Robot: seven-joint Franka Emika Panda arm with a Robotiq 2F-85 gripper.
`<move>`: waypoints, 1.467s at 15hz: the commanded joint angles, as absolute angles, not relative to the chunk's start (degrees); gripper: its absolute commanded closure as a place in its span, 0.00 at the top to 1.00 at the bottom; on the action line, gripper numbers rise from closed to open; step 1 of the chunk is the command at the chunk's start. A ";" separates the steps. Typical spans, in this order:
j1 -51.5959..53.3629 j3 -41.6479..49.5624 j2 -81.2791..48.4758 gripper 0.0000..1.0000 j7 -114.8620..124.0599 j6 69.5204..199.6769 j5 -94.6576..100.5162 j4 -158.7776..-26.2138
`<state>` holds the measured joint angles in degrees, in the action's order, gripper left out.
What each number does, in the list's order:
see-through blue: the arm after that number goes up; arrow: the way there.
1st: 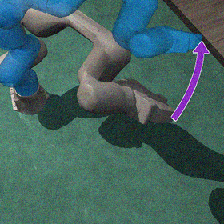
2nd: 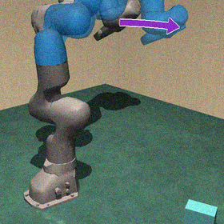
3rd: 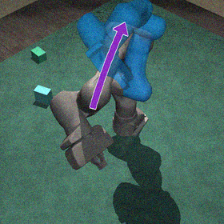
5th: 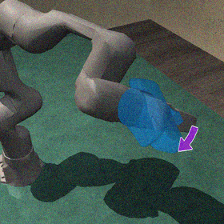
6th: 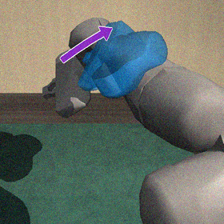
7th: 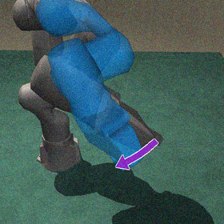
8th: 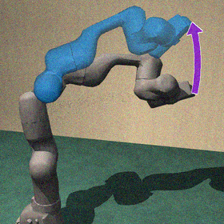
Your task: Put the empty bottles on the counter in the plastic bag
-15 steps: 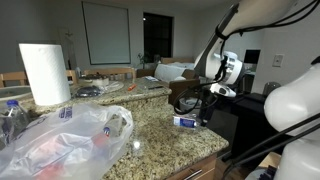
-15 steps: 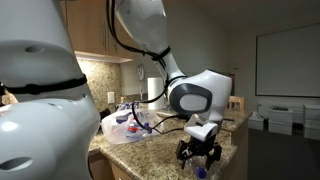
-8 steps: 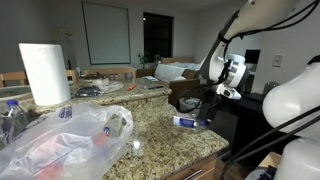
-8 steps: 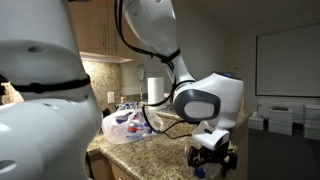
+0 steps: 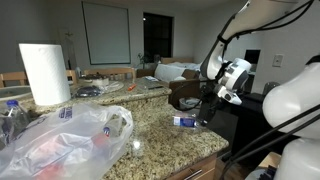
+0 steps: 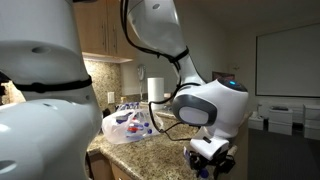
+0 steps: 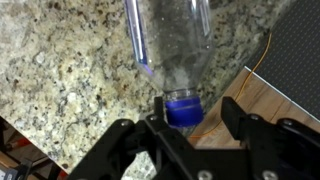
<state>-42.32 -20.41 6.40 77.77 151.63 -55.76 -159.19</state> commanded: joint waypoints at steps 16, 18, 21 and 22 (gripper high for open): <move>-18.63 -10.99 18.86 0.11 70.83 156.53 -45.03 -162.29; -18.74 -15.92 22.05 0.11 78.93 154.21 -34.76 -161.16; -11.95 -17.56 25.22 0.11 90.52 151.74 -24.02 -157.78; -10.01 -18.14 25.43 0.11 93.77 151.76 -22.22 -156.36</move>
<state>-15.03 -17.31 21.79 85.53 153.05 -27.95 -157.73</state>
